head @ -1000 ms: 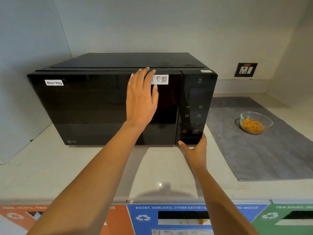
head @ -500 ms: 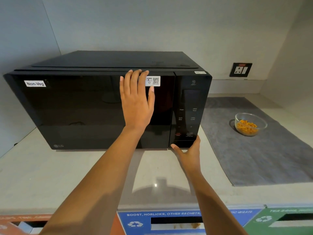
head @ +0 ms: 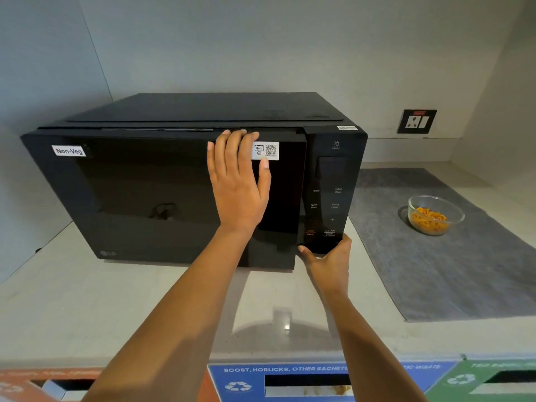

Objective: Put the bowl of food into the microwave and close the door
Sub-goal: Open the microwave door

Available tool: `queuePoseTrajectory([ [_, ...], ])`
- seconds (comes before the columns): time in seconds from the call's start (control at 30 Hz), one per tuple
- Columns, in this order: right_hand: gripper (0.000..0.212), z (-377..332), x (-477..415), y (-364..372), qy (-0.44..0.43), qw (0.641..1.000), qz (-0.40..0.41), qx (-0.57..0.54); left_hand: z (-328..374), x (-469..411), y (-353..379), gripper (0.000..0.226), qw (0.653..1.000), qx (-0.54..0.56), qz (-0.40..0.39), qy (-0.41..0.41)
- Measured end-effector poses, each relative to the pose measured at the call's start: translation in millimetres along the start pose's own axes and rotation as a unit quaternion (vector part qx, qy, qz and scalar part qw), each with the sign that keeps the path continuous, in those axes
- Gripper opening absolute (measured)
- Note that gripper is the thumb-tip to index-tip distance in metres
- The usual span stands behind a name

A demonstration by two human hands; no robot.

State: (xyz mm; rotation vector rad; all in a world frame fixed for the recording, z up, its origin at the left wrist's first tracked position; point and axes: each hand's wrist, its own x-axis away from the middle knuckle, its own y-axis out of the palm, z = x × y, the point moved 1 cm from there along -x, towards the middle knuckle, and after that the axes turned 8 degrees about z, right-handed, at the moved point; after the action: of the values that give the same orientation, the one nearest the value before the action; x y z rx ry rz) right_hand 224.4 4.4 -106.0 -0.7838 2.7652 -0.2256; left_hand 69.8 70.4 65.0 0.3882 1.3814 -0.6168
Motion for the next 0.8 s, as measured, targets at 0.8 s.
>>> queuePoseTrajectory([
  [0.8,0.069,8,50,-31,-0.019,0.951,-0.06,0.303,17,-37,-117,0.048,0.997,-0.044,-0.053,0.025],
])
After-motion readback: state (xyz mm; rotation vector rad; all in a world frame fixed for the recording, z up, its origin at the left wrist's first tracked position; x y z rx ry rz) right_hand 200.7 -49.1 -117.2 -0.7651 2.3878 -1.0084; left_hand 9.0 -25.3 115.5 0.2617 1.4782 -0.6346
